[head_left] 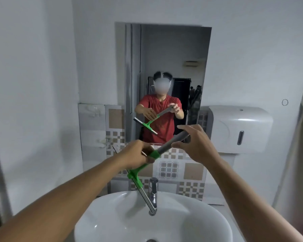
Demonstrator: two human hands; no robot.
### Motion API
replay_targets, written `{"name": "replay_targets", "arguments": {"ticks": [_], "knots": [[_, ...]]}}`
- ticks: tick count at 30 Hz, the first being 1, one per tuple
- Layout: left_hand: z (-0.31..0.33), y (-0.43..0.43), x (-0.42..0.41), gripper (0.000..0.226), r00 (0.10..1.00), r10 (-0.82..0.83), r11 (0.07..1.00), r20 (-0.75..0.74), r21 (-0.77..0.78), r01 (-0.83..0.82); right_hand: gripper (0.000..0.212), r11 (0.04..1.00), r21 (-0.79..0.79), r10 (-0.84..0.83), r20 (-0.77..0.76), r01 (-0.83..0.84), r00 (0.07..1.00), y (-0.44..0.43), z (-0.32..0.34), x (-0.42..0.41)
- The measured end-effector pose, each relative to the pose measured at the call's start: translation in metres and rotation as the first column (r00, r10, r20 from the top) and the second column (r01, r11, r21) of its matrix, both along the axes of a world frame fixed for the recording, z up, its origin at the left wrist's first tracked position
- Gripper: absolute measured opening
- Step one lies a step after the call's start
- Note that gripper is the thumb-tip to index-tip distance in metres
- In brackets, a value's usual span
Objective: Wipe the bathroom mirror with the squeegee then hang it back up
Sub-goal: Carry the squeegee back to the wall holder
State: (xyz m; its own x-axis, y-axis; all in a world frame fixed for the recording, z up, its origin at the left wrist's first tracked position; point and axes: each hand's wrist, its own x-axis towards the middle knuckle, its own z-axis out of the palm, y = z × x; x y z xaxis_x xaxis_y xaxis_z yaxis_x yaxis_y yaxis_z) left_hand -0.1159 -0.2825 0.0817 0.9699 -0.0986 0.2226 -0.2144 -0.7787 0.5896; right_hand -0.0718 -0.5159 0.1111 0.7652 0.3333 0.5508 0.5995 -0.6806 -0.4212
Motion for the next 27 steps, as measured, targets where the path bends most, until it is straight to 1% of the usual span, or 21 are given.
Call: {"name": "replay_targets", "arguments": {"ticks": [2,4,6,9,11,14,18,22,25,27], "knots": [[-0.003,0.005,-0.009,0.023,1.0,0.02,0.999,0.015,-0.04,-0.02,0.072,0.969,0.226,0.132,-0.145,-0.098,0.981,0.012,-0.003,0.001],[-0.008,0.011,-0.017,0.019,0.999,0.043,0.996,0.022,-0.074,-0.041,0.074,0.91,0.377,0.257,-0.193,-0.17,0.947,0.032,-0.008,0.0],[-0.014,0.022,-0.023,0.018,0.998,0.066,0.99,0.014,-0.126,-0.064,0.077,0.856,0.464,0.346,-0.183,-0.229,0.92,0.054,-0.01,-0.001],[-0.022,0.046,-0.025,0.025,0.994,0.109,0.975,0.009,-0.196,-0.105,0.081,0.802,0.518,0.447,-0.191,-0.297,0.874,0.088,-0.006,0.002],[-0.028,0.062,-0.023,0.026,0.992,0.124,0.957,0.006,-0.265,-0.118,0.08,0.785,0.521,0.496,-0.203,-0.336,0.845,0.112,0.0,0.009],[-0.034,0.087,-0.015,0.028,0.987,0.16,0.909,0.025,-0.394,-0.138,0.076,0.793,0.471,0.533,-0.231,-0.386,0.814,0.153,0.002,0.025],[-0.037,0.132,0.007,0.024,0.956,0.278,0.86,0.092,-0.467,-0.205,0.071,0.808,0.417,0.548,-0.27,-0.417,0.792,0.213,-0.003,0.054],[-0.043,0.178,0.034,0.026,0.939,0.335,0.817,0.075,-0.519,-0.25,0.055,0.836,0.363,0.512,-0.244,-0.412,0.824,0.269,-0.008,0.087],[-0.049,0.206,0.058,0.032,0.932,0.354,0.782,0.077,-0.57,-0.25,0.051,0.844,0.343,0.507,-0.255,-0.413,0.823,0.305,-0.01,0.111],[-0.053,0.222,0.074,0.038,0.919,0.383,0.751,0.091,-0.61,-0.252,0.053,0.849,0.33,0.503,-0.262,-0.413,0.824,0.328,-0.013,0.127]]}}
